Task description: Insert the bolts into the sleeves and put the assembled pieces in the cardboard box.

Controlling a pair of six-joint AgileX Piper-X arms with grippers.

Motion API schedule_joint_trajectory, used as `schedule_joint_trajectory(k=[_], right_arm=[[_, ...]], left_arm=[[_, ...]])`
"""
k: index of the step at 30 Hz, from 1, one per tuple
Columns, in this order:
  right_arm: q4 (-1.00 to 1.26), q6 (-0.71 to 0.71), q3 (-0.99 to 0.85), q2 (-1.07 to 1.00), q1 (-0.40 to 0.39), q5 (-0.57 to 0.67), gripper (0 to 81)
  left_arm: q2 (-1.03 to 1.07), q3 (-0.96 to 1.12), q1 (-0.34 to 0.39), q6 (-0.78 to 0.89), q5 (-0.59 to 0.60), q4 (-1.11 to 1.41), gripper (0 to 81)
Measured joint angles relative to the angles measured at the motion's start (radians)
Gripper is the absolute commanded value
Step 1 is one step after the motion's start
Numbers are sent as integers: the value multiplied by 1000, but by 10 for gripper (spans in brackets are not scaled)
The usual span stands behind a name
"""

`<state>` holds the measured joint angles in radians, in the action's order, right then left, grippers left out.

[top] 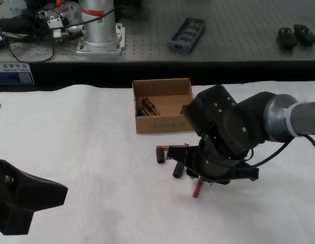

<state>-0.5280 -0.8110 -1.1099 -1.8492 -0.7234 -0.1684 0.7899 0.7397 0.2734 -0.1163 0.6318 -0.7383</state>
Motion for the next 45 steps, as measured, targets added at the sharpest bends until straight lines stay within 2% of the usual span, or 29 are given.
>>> schedule_joint_trajectory(k=[4,6,22,28,45], right_arm=[[20,-2,0,0,-1,-5,169],[24,-2,0,0,-1,-6,151],[15,-2,0,0,-1,-7,157],[15,-2,0,0,-1,-9,260],[20,-11,0,-47,16,-7,241]], left_arm=[[0,0,0,0,0,0,7],[0,0,0,0,0,0,7],[0,0,0,0,0,0,7],[0,0,0,0,0,0,7],[0,0,0,0,0,37,7]])
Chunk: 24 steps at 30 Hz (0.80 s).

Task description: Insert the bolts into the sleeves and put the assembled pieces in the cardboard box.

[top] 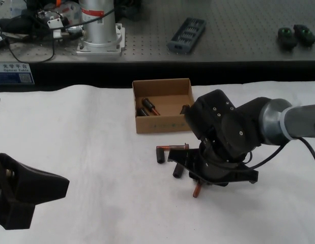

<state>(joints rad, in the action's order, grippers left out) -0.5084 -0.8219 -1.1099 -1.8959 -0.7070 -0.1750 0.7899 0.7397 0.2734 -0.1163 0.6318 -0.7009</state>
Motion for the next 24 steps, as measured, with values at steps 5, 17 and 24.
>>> schedule_joint_trajectory(k=[5,17,24], right_arm=[[14,-26,0,0,1,2,239],[29,-36,0,0,2,15,28],[1,-32,0,4,11,49,28]], left_arm=[[0,0,0,0,0,0,7],[0,0,0,0,0,0,7],[4,0,0,-5,0,0,7]])
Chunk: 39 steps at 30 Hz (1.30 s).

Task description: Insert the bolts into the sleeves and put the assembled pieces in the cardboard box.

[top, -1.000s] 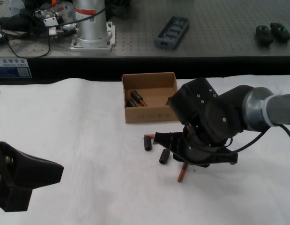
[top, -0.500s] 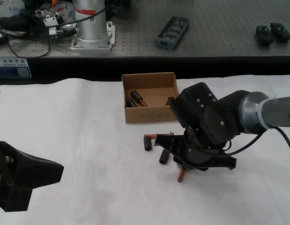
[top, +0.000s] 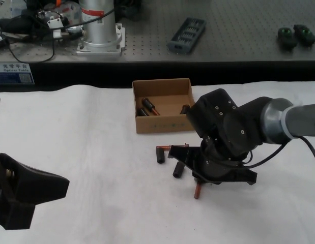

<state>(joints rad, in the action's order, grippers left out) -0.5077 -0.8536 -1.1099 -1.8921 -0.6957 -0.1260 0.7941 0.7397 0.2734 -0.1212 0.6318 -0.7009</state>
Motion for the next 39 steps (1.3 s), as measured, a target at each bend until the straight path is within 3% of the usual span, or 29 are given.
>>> schedule_joint_trajectory(k=[7,14,22,25,29,31,39], right_arm=[[-103,173,2,45,10,16,28],[-202,505,5,183,12,31,28],[-306,655,69,430,32,33,28],[-325,665,95,489,42,33,28],[-357,667,149,617,72,33,28],[-365,667,167,662,80,33,28],[-408,667,191,761,88,33,28]], left_arm=[[80,0,0,-10,-78,41,7],[224,0,0,66,-127,226,7],[440,0,46,148,-135,390,2],[543,0,94,182,-137,453,69],[635,10,149,259,-173,526,290],[659,20,162,320,-217,542,359],[841,202,228,444,-319,573,310]])
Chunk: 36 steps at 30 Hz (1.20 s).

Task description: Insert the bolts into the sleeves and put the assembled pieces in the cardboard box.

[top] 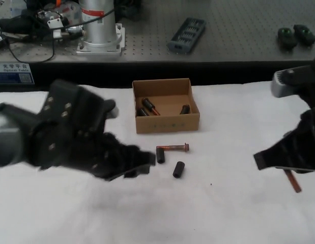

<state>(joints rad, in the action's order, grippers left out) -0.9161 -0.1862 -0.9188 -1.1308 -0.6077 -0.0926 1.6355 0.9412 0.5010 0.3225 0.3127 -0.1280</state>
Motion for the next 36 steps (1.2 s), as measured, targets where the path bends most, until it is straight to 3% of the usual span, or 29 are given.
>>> schedule_joint_trajectory(k=[10,16,36], right_arm=[[0,46,0,3,0,0,28],[0,51,0,3,0,0,28],[6,51,0,3,0,0,28]], left_arm=[[206,290,57,16,-161,-104,310],[324,427,58,16,-182,-215,310],[438,500,58,16,-182,-297,310]])
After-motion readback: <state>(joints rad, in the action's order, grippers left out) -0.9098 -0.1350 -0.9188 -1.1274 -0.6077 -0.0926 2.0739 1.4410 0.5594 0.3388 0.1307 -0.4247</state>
